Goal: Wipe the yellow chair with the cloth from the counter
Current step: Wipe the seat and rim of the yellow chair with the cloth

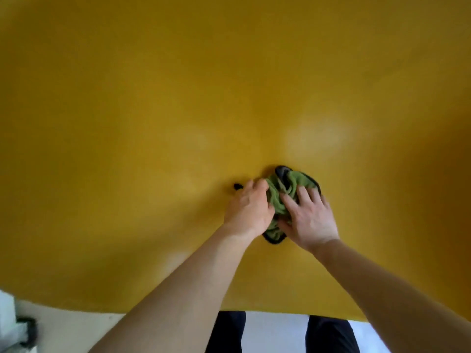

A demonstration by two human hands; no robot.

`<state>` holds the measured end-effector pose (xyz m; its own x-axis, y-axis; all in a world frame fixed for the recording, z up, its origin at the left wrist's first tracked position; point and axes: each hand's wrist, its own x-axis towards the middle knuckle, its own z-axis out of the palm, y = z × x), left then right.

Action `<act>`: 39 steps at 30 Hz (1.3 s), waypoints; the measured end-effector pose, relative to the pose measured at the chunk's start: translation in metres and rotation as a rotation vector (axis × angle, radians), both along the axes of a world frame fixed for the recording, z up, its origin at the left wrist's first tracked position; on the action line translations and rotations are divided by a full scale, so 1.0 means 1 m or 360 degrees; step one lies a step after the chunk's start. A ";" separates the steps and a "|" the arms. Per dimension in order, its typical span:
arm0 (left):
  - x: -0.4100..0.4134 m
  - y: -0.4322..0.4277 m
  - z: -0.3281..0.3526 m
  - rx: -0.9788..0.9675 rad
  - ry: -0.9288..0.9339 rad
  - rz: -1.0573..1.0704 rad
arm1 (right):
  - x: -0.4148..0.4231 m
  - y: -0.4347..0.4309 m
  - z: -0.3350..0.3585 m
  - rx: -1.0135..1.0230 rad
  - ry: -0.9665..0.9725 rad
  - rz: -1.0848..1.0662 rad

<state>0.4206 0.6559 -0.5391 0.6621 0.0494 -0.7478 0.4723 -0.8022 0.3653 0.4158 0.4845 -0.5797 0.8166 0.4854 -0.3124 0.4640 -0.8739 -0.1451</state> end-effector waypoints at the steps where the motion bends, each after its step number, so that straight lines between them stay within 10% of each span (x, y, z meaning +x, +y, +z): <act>1: -0.019 -0.006 -0.002 0.0003 0.0066 -0.0085 | -0.021 -0.005 0.003 -0.0017 0.0153 -0.0018; 5: -0.080 -0.028 0.008 0.0121 0.0156 -0.0282 | -0.051 -0.016 0.026 -0.0062 0.0836 -0.0163; 10: -0.085 -0.065 0.036 -0.0840 0.0456 0.1206 | -0.029 -0.039 0.079 0.0680 0.1231 -0.1213; 14: -0.034 -0.110 0.064 -0.1217 0.0563 0.1733 | -0.014 -0.081 0.133 0.0925 0.1626 -0.1213; 16: -0.012 -0.134 0.079 -0.1192 0.0500 0.1646 | -0.006 -0.109 0.161 0.0777 0.1409 -0.1047; 22: 0.073 -0.182 0.111 -0.1311 0.0059 0.2183 | 0.029 -0.213 0.239 0.0541 -0.0579 -0.0776; 26: 0.148 -0.167 0.106 -0.1265 -0.0261 0.2722 | 0.062 -0.249 0.238 0.0179 -0.0834 -0.0942; 33: 0.201 -0.224 0.134 -0.1261 -0.0581 0.2525 | 0.095 -0.273 0.230 0.0648 -0.0307 -0.1366; 39: 0.121 -0.347 0.173 -0.1138 -0.0450 0.1388 | 0.096 -0.301 0.239 0.1647 0.0207 -0.1683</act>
